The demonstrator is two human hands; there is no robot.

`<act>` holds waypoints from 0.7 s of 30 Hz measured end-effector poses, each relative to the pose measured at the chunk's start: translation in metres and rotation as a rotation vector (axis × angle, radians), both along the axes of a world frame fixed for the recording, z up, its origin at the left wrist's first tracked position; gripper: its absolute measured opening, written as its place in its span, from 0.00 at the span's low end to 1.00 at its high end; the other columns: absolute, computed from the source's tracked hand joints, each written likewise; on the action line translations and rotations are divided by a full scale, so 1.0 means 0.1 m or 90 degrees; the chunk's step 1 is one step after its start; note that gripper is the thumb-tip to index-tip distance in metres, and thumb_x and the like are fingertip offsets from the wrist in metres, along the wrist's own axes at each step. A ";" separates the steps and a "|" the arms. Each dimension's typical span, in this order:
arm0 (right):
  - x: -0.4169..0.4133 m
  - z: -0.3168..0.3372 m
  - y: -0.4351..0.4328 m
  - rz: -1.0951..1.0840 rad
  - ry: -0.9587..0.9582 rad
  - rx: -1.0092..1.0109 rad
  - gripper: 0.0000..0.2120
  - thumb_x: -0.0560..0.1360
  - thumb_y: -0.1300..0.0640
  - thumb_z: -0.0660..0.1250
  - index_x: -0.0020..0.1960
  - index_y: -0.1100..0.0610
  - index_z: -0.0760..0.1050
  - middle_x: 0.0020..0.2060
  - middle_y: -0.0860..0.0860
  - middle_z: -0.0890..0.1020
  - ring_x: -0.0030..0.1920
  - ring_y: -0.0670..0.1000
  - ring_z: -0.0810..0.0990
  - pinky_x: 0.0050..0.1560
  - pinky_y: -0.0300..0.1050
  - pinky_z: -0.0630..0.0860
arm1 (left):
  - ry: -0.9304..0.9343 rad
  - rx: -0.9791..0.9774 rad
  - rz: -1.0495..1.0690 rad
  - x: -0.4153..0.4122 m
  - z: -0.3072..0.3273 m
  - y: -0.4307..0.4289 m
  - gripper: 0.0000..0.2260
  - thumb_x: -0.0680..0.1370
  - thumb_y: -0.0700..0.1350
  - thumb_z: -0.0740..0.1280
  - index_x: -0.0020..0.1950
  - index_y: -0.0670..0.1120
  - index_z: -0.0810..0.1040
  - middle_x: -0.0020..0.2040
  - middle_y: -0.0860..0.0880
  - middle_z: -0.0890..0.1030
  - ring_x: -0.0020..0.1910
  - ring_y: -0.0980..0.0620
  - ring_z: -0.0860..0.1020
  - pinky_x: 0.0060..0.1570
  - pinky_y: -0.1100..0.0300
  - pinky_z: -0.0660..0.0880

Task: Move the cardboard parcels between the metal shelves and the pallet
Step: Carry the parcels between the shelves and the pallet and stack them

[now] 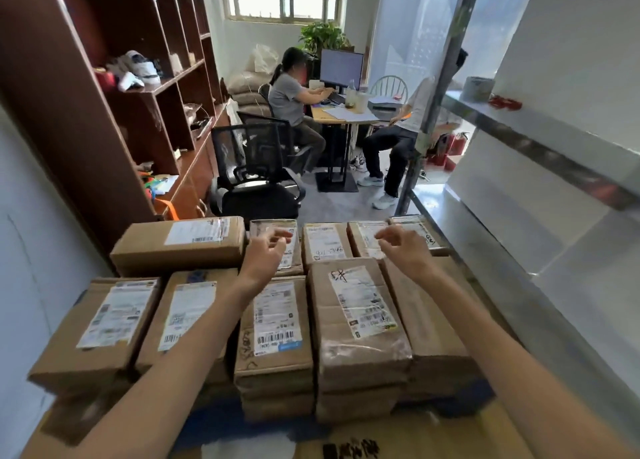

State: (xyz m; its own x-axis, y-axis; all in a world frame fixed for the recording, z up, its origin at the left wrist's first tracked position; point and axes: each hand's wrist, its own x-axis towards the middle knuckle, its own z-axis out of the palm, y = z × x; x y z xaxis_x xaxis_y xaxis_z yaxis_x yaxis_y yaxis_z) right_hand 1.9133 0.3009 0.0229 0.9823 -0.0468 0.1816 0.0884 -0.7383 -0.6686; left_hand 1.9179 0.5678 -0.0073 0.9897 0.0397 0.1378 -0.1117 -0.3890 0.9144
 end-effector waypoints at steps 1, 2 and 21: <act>0.01 -0.02 -0.04 0.006 0.004 0.005 0.07 0.76 0.61 0.67 0.53 0.58 0.79 0.48 0.53 0.83 0.47 0.47 0.79 0.49 0.37 0.73 | 0.003 0.002 0.000 0.00 0.00 -0.05 0.08 0.82 0.40 0.60 0.56 0.46 0.77 0.54 0.48 0.80 0.49 0.54 0.78 0.43 0.66 0.74; 0.03 -0.04 -0.07 0.013 0.011 0.011 0.07 0.75 0.61 0.67 0.52 0.57 0.80 0.48 0.53 0.83 0.47 0.48 0.80 0.50 0.40 0.75 | 0.004 0.011 0.002 0.01 0.01 -0.10 0.08 0.81 0.41 0.60 0.56 0.47 0.77 0.54 0.49 0.80 0.52 0.54 0.78 0.46 0.65 0.74; 0.87 -0.49 -0.03 0.080 0.171 -0.265 0.18 0.78 0.51 0.60 0.66 0.55 0.71 0.63 0.58 0.73 0.63 0.58 0.72 0.64 0.53 0.69 | 0.062 0.515 -0.184 0.79 -0.51 -0.38 0.31 0.75 0.52 0.71 0.75 0.52 0.64 0.77 0.47 0.60 0.76 0.47 0.55 0.74 0.41 0.52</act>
